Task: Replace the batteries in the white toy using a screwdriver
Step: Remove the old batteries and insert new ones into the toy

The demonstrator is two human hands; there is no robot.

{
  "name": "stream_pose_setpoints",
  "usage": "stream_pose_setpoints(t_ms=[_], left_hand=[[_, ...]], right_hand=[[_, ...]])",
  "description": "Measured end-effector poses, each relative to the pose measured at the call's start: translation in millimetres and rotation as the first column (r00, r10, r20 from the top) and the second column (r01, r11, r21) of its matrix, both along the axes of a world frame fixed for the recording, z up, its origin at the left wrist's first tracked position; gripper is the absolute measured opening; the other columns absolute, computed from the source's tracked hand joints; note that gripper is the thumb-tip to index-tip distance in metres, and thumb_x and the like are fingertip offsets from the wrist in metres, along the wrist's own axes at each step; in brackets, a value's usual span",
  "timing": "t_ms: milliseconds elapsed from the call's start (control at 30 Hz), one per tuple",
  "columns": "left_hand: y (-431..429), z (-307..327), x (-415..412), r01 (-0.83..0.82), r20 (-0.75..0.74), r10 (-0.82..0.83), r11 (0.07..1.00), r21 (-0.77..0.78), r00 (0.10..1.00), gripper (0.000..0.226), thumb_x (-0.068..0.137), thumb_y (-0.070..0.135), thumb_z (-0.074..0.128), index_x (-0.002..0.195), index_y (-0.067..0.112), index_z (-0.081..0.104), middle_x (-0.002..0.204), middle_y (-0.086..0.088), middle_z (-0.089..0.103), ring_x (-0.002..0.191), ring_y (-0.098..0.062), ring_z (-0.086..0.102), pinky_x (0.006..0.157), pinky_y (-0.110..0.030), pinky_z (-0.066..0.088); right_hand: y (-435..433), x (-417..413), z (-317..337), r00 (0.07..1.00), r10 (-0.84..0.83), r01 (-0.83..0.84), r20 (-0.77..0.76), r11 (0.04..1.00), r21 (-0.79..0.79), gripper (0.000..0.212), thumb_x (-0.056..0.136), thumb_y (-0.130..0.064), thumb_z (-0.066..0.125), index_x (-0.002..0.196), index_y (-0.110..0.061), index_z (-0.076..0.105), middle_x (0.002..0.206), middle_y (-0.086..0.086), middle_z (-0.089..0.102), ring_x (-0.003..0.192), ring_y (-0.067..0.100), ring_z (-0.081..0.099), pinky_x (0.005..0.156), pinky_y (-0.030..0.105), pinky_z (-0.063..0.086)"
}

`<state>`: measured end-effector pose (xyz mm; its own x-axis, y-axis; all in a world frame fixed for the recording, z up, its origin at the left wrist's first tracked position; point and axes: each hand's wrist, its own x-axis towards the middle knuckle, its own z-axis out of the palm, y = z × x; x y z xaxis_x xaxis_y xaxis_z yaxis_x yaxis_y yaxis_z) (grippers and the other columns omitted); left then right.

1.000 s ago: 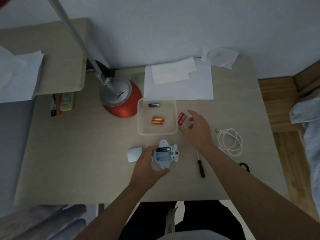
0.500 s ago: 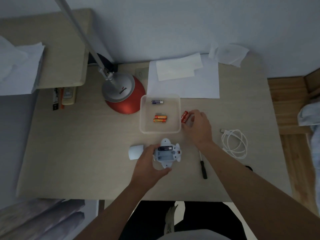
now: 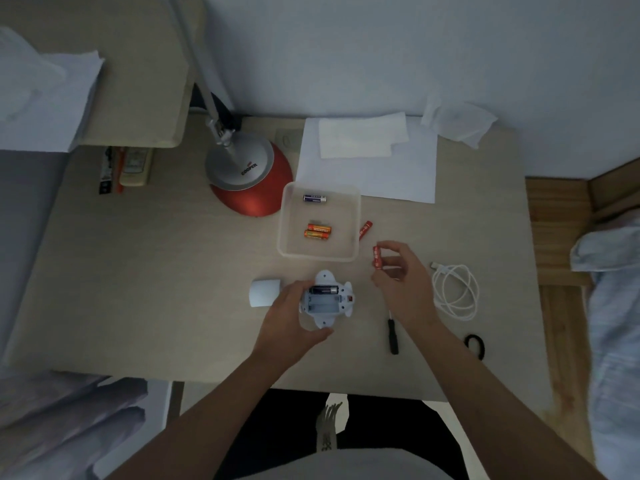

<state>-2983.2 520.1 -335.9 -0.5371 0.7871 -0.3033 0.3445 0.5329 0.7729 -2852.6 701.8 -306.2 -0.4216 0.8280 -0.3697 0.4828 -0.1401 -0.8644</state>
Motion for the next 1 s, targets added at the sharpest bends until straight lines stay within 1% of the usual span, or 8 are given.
stream_pose_setpoints(t_ms=[100, 233, 300, 467, 567, 767, 867, 1000], left_hand=[[0.9, 1.0, 0.5, 0.009, -0.011, -0.009, 1.0, 0.006, 1.0, 0.075, 0.063, 0.033, 0.092, 0.126, 0.025, 0.053, 0.114, 0.014, 0.058, 0.101, 0.0, 0.052, 0.083, -0.006, 0.038], [1.9, 0.1, 1.2, 0.005, -0.033, -0.005, 1.0, 0.005, 0.999, 0.077, 0.062, 0.035, 0.091, 0.128, 0.024, 0.052, 0.117, 0.013, 0.059, 0.105, -0.007, 0.054, 0.087, -0.021, 0.044], [2.3, -0.3, 1.3, 0.008, -0.046, -0.008, 1.0, 0.007, 0.999, 0.078, 0.062, 0.035, 0.091, 0.129, 0.023, 0.052, 0.119, 0.012, 0.059, 0.108, -0.01, 0.055, 0.09, -0.026, 0.047], [4.0, 0.1, 1.3, 0.026, -0.069, -0.023, 0.999, 0.041, 0.997, 0.076, 0.063, 0.032, 0.091, 0.128, 0.021, 0.054, 0.119, 0.008, 0.061, 0.107, -0.012, 0.057, 0.092, -0.032, 0.049], [3.9, 0.4, 0.4, 0.034, -0.058, -0.029, 0.996, 0.08, 0.998, 0.076, 0.064, 0.03, 0.091, 0.13, 0.018, 0.055, 0.123, 0.006, 0.062, 0.112, -0.013, 0.058, 0.096, -0.032, 0.048], [4.9, 0.7, -1.0, 0.066, -0.053, -0.061, 0.991, 0.115, 0.997, 0.074, 0.065, 0.039, 0.082, 0.13, 0.017, 0.054, 0.124, 0.004, 0.062, 0.113, -0.014, 0.057, 0.098, -0.024, 0.043], [5.2, -0.4, -1.0, 0.066, -0.057, -0.059, 0.99, 0.125, 0.997, 0.074, 0.064, 0.031, 0.087, 0.129, 0.017, 0.055, 0.123, 0.004, 0.062, 0.112, -0.012, 0.057, 0.097, -0.019, 0.042], [5.3, -0.6, -2.5, 0.077, -0.068, -0.069, 0.989, 0.126, 0.995, 0.077, 0.063, 0.029, 0.09, 0.131, 0.017, 0.055, 0.123, 0.004, 0.062, 0.112, -0.012, 0.058, 0.097, -0.02, 0.043]], right_hand=[[-17.1, 3.6, 4.2, 0.999, 0.041, -0.039, -0.031, 0.998, 0.043, 0.028, 0.096, -0.009, 0.057, 0.114, -0.027, 0.067, 0.09, -0.006, 0.071, 0.072, 0.013, 0.069, 0.067, 0.033, 0.058], [-39.6, 5.7, 7.8, 0.986, 0.162, -0.168, 0.049, 0.971, 0.17, 0.014, 0.093, -0.015, 0.062, 0.104, -0.025, 0.062, 0.088, -0.012, 0.069, 0.074, 0.005, 0.065, 0.062, 0.018, 0.049], [-49.1, 5.3, 8.0, 0.967, 0.231, -0.252, 0.109, 0.932, 0.261, 0.011, 0.09, -0.016, 0.065, 0.097, -0.024, 0.063, 0.084, -0.012, 0.067, 0.073, 0.004, 0.062, 0.064, 0.016, 0.047], [-61.4, 0.5, 0.0, 0.93, 0.323, -0.367, 0.175, 0.827, 0.425, 0.012, 0.087, -0.015, 0.068, 0.098, -0.019, 0.067, 0.088, -0.01, 0.061, 0.071, 0.002, 0.054, 0.065, 0.015, 0.045], [-63.3, -6.9, -5.1, 0.906, 0.37, -0.423, 0.205, 0.765, 0.486, 0.012, 0.084, -0.013, 0.07, 0.096, -0.014, 0.069, 0.091, -0.004, 0.059, 0.073, 0.005, 0.053, 0.066, 0.014, 0.043], [-59.8, -20.2, -13.5, 0.818, 0.495, -0.565, 0.293, 0.596, 0.57, 0.023, 0.093, -0.015, 0.051, 0.106, -0.006, 0.068, 0.099, 0.008, 0.065, 0.083, 0.025, 0.061, 0.074, 0.035, 0.052], [-57.4, -23.5, -11.4, 0.774, 0.512, -0.623, 0.372, 0.51, 0.594, 0.033, 0.091, -0.02, 0.047, 0.112, -0.004, 0.065, 0.093, 0.009, 0.068, 0.074, 0.025, 0.058, 0.07, 0.031, 0.045], [-52.8, -21.0, -14.8, 0.746, 0.488, -0.651, 0.454, 0.388, 0.652, 0.022, 0.087, -0.013, 0.061, 0.107, -0.005, 0.063, 0.08, 0.005, 0.063, 0.067, 0.022, 0.051, 0.063, 0.029, 0.038]])
